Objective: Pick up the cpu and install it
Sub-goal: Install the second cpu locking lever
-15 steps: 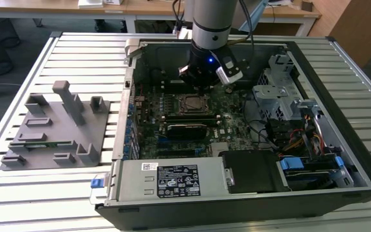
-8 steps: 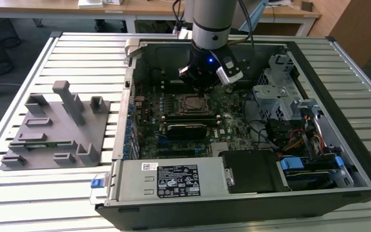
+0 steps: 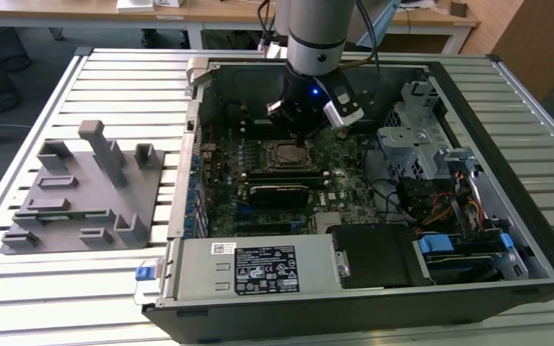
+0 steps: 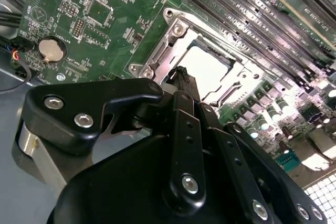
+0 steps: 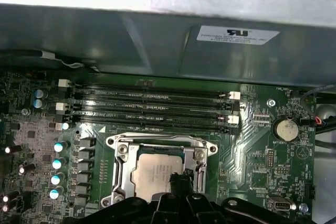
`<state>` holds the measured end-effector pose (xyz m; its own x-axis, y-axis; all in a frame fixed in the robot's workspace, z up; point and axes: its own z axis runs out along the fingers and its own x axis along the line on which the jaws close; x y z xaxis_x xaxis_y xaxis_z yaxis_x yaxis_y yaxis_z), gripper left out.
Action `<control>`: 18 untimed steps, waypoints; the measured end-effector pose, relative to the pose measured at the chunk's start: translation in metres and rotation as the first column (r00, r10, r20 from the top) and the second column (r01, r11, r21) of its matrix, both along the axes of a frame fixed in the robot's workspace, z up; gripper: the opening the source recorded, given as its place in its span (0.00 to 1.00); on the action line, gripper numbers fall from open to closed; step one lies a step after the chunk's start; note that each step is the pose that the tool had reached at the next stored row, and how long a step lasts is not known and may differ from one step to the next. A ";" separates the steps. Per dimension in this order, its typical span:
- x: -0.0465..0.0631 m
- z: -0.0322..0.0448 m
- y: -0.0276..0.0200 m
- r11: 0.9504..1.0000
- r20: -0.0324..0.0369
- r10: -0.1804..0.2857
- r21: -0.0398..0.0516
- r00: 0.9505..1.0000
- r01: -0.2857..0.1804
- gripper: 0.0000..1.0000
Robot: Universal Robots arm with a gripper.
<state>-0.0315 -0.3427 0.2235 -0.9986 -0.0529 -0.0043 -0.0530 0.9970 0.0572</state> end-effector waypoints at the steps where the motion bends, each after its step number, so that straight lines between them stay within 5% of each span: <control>1: 0.000 0.0000 -0.0006 1.000 0.000 0.000 0.000 1.000 0.000 0.11; 18: 0.000 0.0079 -0.0099 1.000 -0.002 0.000 0.008 1.000 0.000 0.11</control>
<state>-0.0316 -0.3526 0.2314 -0.9986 -0.0529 -0.0030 -0.0530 0.9965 0.0654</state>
